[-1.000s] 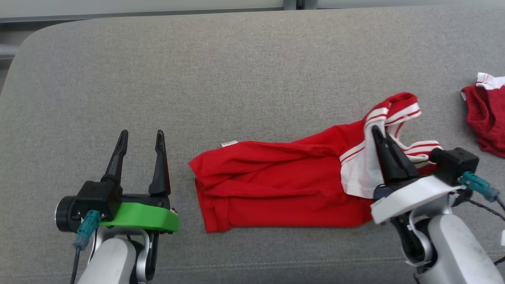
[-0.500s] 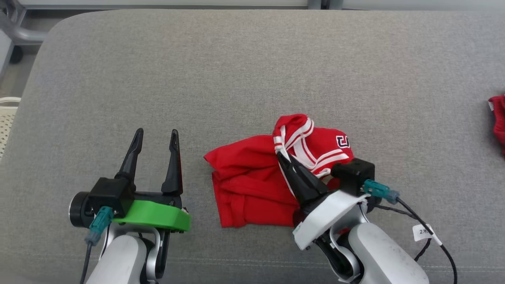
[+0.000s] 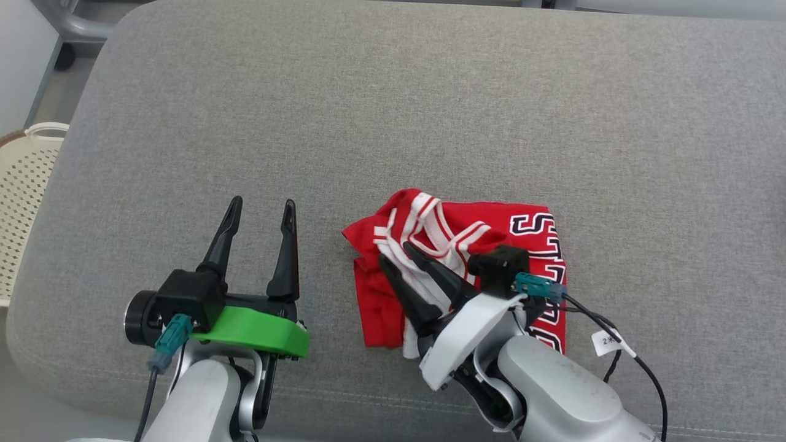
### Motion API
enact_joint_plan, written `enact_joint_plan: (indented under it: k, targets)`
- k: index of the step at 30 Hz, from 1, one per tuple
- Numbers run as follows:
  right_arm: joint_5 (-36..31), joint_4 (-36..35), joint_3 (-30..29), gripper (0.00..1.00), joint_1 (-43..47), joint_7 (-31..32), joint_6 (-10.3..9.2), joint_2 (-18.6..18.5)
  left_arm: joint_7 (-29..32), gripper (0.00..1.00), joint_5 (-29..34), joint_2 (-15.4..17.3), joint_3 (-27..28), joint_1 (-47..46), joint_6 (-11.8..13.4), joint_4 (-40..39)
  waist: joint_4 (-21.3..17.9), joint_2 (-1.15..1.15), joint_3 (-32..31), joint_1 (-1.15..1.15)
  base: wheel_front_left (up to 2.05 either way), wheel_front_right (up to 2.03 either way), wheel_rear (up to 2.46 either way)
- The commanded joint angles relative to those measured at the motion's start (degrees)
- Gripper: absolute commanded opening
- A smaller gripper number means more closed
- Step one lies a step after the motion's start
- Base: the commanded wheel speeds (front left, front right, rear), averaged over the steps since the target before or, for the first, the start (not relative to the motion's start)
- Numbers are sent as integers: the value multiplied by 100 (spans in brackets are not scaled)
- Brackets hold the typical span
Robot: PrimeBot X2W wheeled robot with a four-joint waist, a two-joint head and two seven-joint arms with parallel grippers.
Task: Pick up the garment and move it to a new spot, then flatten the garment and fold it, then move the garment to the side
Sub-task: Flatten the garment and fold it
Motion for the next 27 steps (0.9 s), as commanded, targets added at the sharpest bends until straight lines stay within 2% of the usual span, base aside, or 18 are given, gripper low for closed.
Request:
enact_joint_plan:
  k: [1, 7, 10, 12, 19, 20, 27]
  targets:
    - [76, -5, 122, 100, -86, -54, 1, 5, -18, 100, 32, 0, 0, -93, -29, 3, 2, 0, 3, 0, 0, 0, 0]
    - [309, -313, 817, 100, -188, -123, 1, -2, -18, 100, 51, 7, 42, -62, -18, -17, -72, 0, -8, 0, 0, 0, 0]
    - [25, -578, 924, 100, -253, -138, 1, -5, -18, 100, 62, 25, 77, -57, 3, -32, -132, 0, -24, 0, 0, 0, 0]
    - [-340, -833, 749, 100, -209, -130, 1, -7, -18, 100, 66, 50, 110, -36, 34, -40, -181, 0, -45, 0, 0, 0, 0]
    - [-1442, -1686, -375, 100, 388, -133, 1, -7, -17, 100, 139, 185, 241, 50, 169, -136, -311, 0, -146, 0, 0, 0, 0]
    - [-1442, -1686, -375, 100, 388, -133, 1, -7, -17, 100, 139, 185, 241, 50, 169, -136, -311, 0, -146, 0, 0, 0, 0]
    - [-2146, -2361, -2235, 100, 1173, -133, 1, -70, -17, 100, 184, 367, 361, 228, 278, -273, -482, 0, -284, 0, 0, 0, 0]
